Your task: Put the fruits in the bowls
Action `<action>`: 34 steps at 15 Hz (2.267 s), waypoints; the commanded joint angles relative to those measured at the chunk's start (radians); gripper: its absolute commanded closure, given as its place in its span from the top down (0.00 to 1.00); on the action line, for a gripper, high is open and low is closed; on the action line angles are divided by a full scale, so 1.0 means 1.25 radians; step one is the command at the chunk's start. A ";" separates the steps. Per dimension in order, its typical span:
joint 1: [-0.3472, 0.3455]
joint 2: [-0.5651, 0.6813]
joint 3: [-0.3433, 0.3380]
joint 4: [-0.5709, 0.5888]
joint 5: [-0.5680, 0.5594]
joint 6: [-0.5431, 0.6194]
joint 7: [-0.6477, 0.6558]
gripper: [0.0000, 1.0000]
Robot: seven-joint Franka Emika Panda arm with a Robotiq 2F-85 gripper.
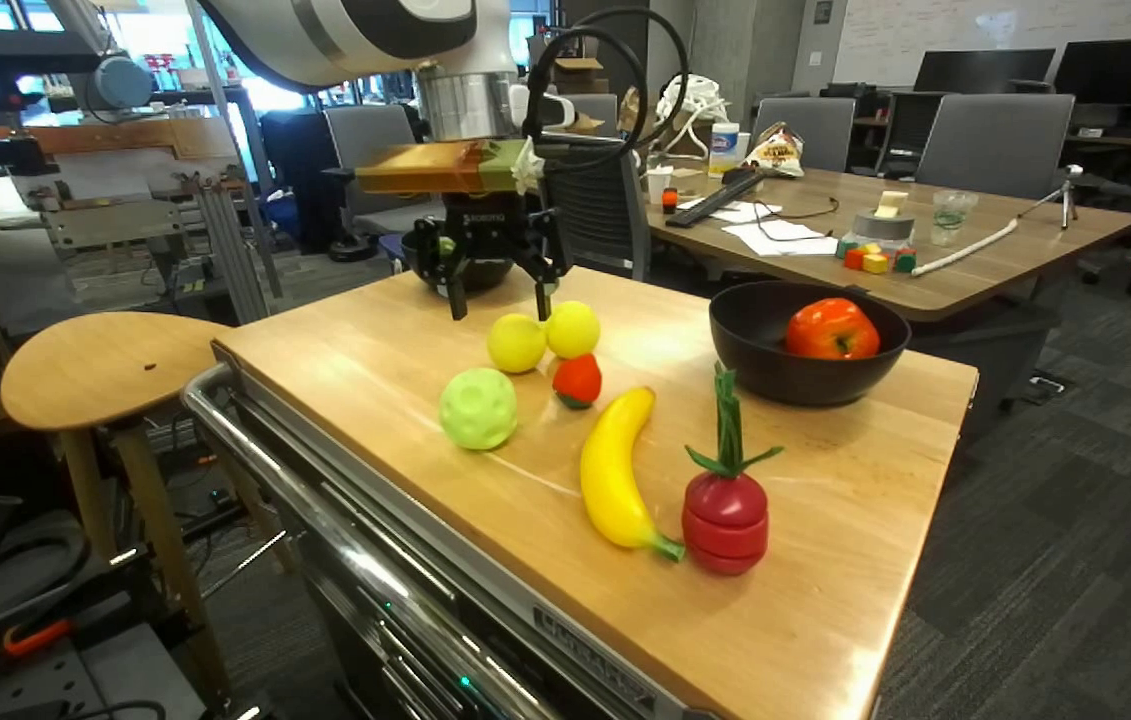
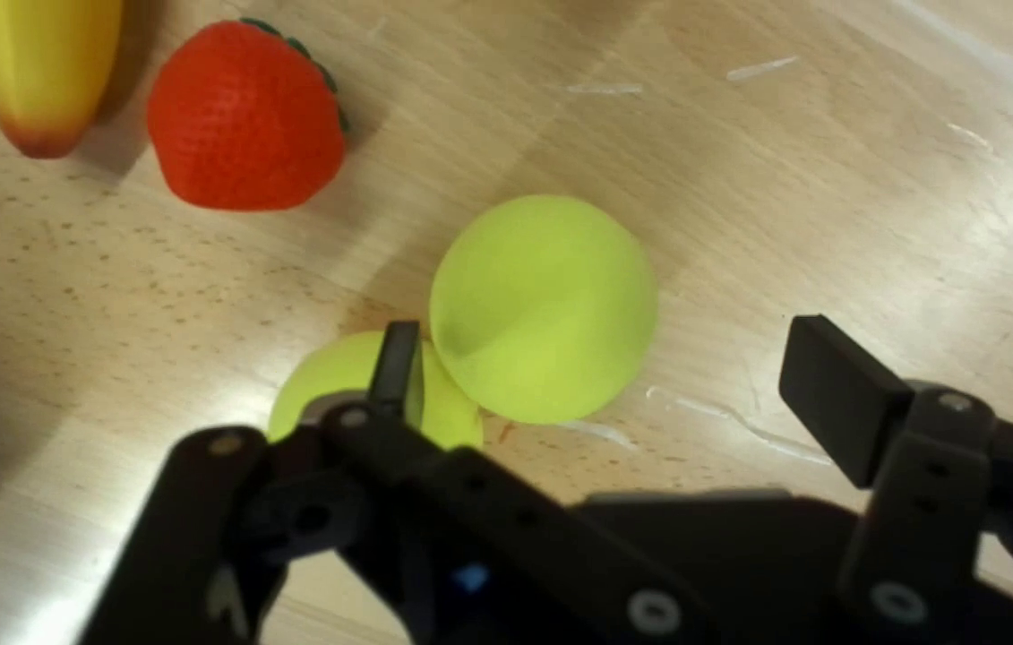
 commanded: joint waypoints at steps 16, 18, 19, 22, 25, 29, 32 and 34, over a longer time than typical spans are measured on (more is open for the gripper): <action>-0.008 0.057 -0.018 0.010 0.143 0.063 -0.009 0.51; -0.008 0.056 -0.015 0.014 0.154 0.059 -0.013 0.36; -0.007 0.050 -0.013 0.016 0.159 0.057 -0.017 0.32; -0.008 0.000 0.018 0.026 0.242 0.040 -0.074 0.27; -0.016 -0.036 0.022 0.105 0.348 0.020 -0.121 0.27; -0.044 -0.008 -0.039 0.256 0.403 0.018 -0.076 0.27; -0.094 0.067 -0.098 0.349 0.400 -0.030 -0.061 0.27; -0.136 0.130 -0.125 0.395 0.411 -0.053 -0.065 0.27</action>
